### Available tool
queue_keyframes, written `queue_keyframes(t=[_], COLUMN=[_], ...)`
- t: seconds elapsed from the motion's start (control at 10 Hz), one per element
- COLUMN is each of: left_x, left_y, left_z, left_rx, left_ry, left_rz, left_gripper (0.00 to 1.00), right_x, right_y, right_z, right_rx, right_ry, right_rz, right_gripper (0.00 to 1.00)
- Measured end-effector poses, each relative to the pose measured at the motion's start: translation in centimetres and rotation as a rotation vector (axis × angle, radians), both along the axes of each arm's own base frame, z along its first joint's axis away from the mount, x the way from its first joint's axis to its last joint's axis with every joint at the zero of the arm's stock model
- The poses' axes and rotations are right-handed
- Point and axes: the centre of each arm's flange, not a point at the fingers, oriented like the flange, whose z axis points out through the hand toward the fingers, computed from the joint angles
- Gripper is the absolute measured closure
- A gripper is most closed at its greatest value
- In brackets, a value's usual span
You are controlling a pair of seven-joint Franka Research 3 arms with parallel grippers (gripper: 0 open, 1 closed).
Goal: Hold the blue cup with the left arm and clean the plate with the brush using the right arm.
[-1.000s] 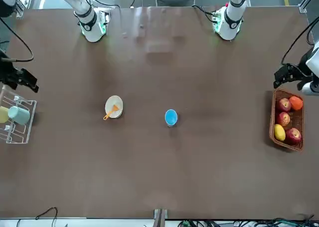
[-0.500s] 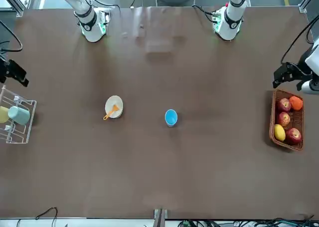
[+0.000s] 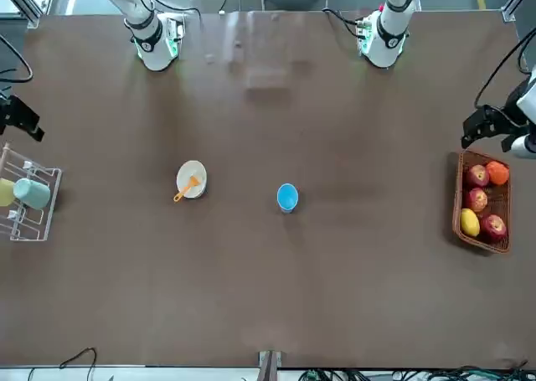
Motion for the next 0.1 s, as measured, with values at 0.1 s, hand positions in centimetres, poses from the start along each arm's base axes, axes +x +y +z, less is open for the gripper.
queue_keyframes(t=[0.1], left_x=[0.0], left_y=[-0.08], left_z=[0.0], left_rx=[0.0], left_ry=[0.0], left_rz=[-0.001], left_gripper=[0.0], right_x=[0.0], right_y=[0.07], right_z=[0.07], right_rx=[0.0], right_ry=[-0.001], right_rz=[0.001], right_gripper=[0.0])
